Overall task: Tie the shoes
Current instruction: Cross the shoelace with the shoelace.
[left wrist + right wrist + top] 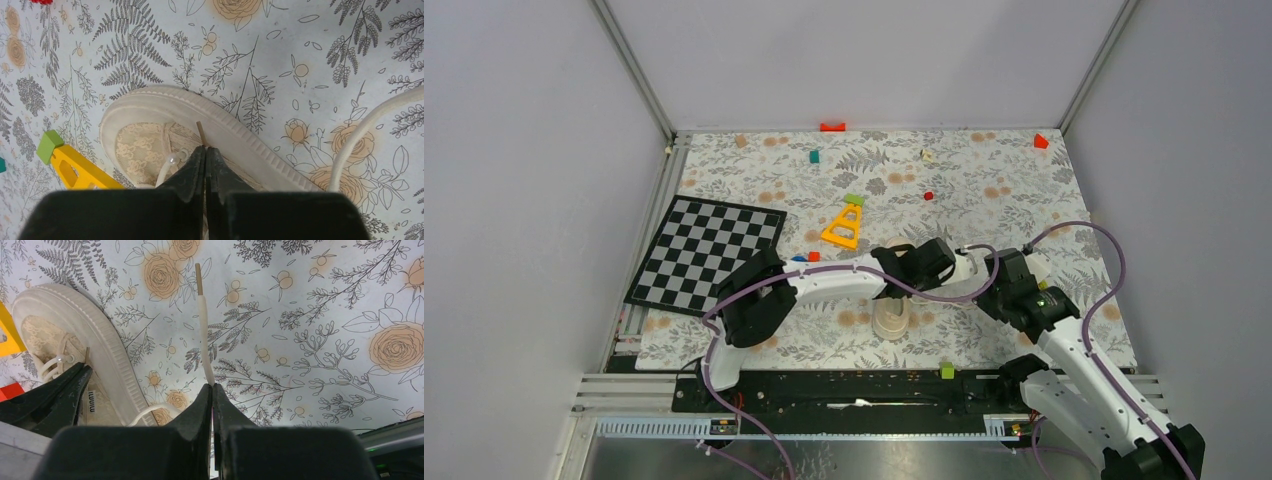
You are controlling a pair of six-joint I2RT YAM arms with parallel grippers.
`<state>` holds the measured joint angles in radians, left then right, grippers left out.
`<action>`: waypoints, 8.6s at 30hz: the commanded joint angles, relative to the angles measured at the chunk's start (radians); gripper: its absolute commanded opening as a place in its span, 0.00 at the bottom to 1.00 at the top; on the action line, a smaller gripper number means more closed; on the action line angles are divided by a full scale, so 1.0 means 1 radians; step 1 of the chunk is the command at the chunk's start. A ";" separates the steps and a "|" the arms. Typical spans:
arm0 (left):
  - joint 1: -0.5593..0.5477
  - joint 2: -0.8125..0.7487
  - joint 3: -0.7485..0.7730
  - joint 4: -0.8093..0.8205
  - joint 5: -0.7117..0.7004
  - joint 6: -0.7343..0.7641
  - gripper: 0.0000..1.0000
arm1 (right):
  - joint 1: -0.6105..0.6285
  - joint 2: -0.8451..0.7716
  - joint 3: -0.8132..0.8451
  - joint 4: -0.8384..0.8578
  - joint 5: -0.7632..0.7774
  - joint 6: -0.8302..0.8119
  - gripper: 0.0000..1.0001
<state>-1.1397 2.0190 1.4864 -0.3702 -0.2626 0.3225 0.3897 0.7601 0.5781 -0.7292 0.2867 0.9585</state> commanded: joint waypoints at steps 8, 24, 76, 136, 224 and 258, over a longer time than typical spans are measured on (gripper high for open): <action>0.052 -0.176 0.011 0.007 -0.021 -0.078 0.00 | -0.001 -0.039 0.057 -0.021 0.038 0.016 0.00; 0.393 -0.576 -0.262 0.055 0.183 -0.508 0.00 | -0.001 -0.025 0.089 -0.010 0.034 -0.010 0.00; 0.658 -1.068 -0.554 -0.306 0.091 -0.825 0.00 | -0.031 0.048 0.405 -0.100 0.346 -0.237 0.00; 0.692 -0.987 -0.477 -0.049 0.513 -0.790 0.00 | 0.117 0.084 -0.106 0.330 -0.200 0.381 0.58; 0.520 -0.273 -0.672 0.469 0.719 -2.035 0.68 | 0.106 0.311 0.021 0.194 0.060 0.573 0.00; 0.525 -0.374 -0.602 0.375 0.663 -1.851 0.00 | 0.106 0.285 0.016 0.159 -0.030 0.428 0.42</action>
<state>-0.6201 1.7130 0.8089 0.0719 0.4347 -1.6478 0.4969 1.0023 0.5838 -0.5743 0.2890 1.4338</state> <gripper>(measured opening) 0.010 0.330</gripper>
